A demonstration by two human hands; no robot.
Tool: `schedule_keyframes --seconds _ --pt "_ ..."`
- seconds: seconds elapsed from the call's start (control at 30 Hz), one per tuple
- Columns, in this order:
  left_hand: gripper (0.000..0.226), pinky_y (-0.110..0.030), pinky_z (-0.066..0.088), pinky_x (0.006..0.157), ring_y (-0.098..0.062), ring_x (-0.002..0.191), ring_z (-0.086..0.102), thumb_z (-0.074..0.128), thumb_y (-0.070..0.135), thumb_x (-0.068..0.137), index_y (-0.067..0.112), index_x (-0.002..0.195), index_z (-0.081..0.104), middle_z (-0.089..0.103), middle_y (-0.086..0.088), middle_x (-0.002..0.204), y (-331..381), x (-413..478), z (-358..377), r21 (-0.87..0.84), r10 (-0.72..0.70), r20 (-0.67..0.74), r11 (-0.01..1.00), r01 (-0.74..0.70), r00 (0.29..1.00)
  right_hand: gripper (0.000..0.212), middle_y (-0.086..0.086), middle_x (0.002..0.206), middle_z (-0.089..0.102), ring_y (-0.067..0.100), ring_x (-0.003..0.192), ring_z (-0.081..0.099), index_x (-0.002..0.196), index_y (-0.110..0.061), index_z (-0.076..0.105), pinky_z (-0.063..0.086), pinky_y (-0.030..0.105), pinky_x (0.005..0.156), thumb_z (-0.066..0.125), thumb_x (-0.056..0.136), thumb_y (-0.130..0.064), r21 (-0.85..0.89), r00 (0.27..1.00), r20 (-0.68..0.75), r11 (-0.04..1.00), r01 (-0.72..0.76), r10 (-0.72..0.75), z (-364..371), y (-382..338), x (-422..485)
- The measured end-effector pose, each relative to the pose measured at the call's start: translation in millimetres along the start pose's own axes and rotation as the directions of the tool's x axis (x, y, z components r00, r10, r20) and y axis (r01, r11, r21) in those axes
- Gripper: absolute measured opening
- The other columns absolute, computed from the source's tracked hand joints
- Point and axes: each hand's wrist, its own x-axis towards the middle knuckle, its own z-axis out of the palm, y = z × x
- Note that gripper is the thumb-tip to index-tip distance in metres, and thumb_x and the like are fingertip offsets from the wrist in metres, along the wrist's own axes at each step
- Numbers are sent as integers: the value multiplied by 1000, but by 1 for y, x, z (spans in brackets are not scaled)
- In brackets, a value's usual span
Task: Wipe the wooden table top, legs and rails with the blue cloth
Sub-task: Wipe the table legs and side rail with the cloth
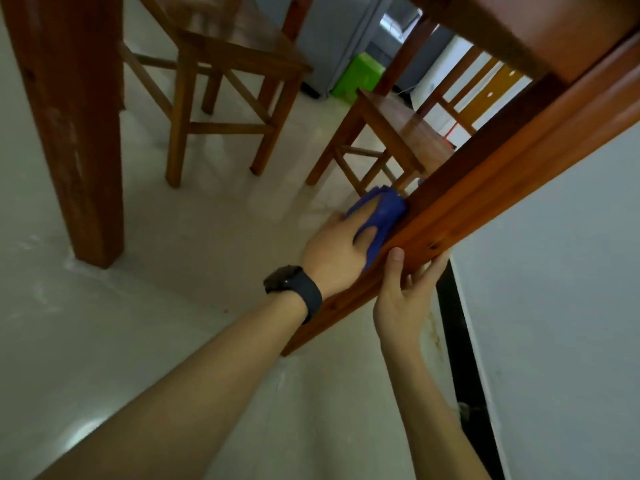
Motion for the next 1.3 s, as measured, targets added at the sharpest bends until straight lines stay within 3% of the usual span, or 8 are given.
schedule_keyframes --seconds 0.13,0.23,0.33,0.57,0.77,0.97,1.17,1.3 --pt "38 -32 49 68 -18 76 54 21 47 104 46 142 25 48 -2 107 -64 -29 28 131 -187 103 976 173 977 60 -59 118 32 -26 104 44 140 -60 6 42 11 88 47 98 -51 -26 995 36 995 -92 92 7 23 -10" --pt "48 -39 51 85 -25 90 56 27 40 105 45 152 19 48 -10 121 -141 -50 23 352 -412 295 886 303 862 57 -57 115 34 -21 101 47 139 -60 7 44 17 90 44 97 -54 -41 987 43 988 -151 152 13 32 -15" --pt "52 -39 50 89 -25 98 59 31 36 105 40 154 15 53 -13 130 -178 -62 13 371 -566 278 809 457 776 55 -56 114 30 -18 105 43 138 -59 5 40 14 89 42 97 -54 -35 986 22 985 -167 167 20 36 -16" --pt "50 -35 51 72 -22 88 62 30 40 105 49 150 11 57 -6 118 -120 -12 16 32 -288 -47 956 290 956 61 -43 120 38 -21 98 49 146 -49 9 44 2 76 40 95 -54 20 979 -16 979 -204 204 29 55 -17" --pt "53 -27 45 70 -15 78 52 32 44 102 56 147 6 39 1 113 -124 -50 60 77 -260 -4 963 260 966 53 -43 124 39 -24 102 48 138 -55 11 45 4 82 41 94 -54 20 978 -34 979 -205 206 30 59 -16" --pt "50 -42 45 96 -32 105 53 23 46 104 46 153 13 43 -13 133 -230 -123 53 324 -721 178 686 652 670 47 -50 121 37 -29 102 46 127 -65 14 43 1 82 42 91 -57 50 968 -45 968 -245 247 31 59 -19" --pt "49 -35 45 70 -23 83 57 29 44 104 44 151 17 55 -11 112 -202 -57 59 16 -505 -60 862 506 861 46 -54 115 39 -21 101 50 122 -70 14 45 8 87 45 92 -57 -11 946 -73 949 -316 315 43 62 -27" --pt "49 -38 53 69 -19 79 59 25 53 100 48 148 21 54 -4 107 -192 -77 79 -8 -375 37 927 375 926 64 -45 120 39 -7 113 48 138 -57 14 46 25 99 54 87 -59 -10 940 -107 945 -326 323 49 67 -34"
